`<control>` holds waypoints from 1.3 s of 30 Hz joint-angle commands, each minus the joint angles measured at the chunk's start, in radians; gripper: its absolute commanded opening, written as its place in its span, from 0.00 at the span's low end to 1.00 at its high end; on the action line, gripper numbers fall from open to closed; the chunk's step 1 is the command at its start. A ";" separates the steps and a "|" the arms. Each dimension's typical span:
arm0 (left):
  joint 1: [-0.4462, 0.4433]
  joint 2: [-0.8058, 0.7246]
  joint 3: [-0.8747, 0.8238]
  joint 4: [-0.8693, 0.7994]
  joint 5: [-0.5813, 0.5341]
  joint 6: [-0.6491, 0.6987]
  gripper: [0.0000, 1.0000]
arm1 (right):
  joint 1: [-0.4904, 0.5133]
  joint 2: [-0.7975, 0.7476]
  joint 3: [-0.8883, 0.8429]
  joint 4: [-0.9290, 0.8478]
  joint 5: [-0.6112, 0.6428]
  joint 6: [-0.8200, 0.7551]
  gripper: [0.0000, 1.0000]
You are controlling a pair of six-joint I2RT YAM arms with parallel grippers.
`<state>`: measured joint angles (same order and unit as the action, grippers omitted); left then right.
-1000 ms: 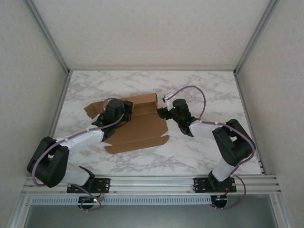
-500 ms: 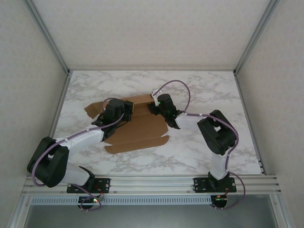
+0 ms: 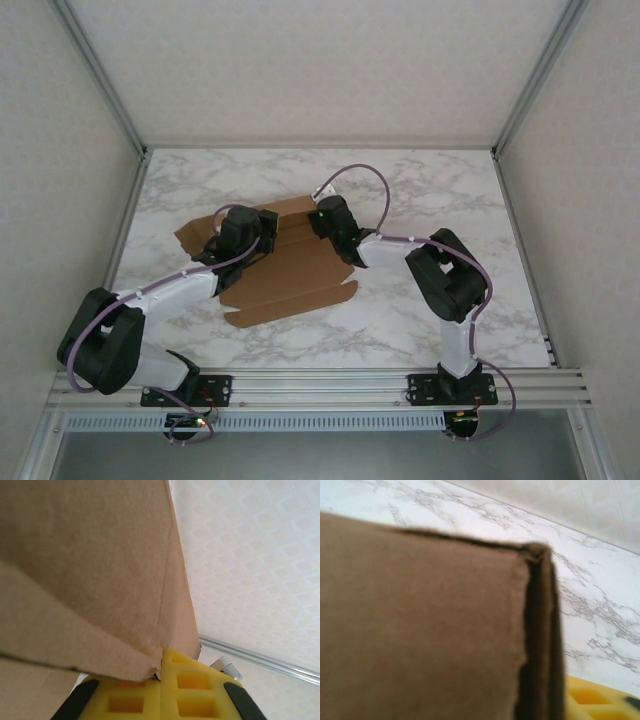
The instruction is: Fold the paper box
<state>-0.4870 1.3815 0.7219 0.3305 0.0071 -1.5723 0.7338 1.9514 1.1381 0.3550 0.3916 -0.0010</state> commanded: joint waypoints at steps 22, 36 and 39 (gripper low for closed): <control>-0.051 -0.109 0.073 -0.243 0.072 -0.109 0.00 | -0.004 -0.374 -0.435 0.188 -0.034 -0.002 0.69; -0.093 -0.128 0.070 -0.255 0.051 -0.117 0.00 | 0.000 -0.278 -0.414 0.147 -0.014 0.050 0.58; -0.093 -0.133 0.064 -0.260 0.042 -0.115 0.00 | 0.003 -0.269 -0.443 0.183 -0.003 0.068 0.55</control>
<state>-0.5720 1.2785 0.7727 0.0891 0.0795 -1.6768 0.7334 1.6691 0.7029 0.5098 0.3477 0.0395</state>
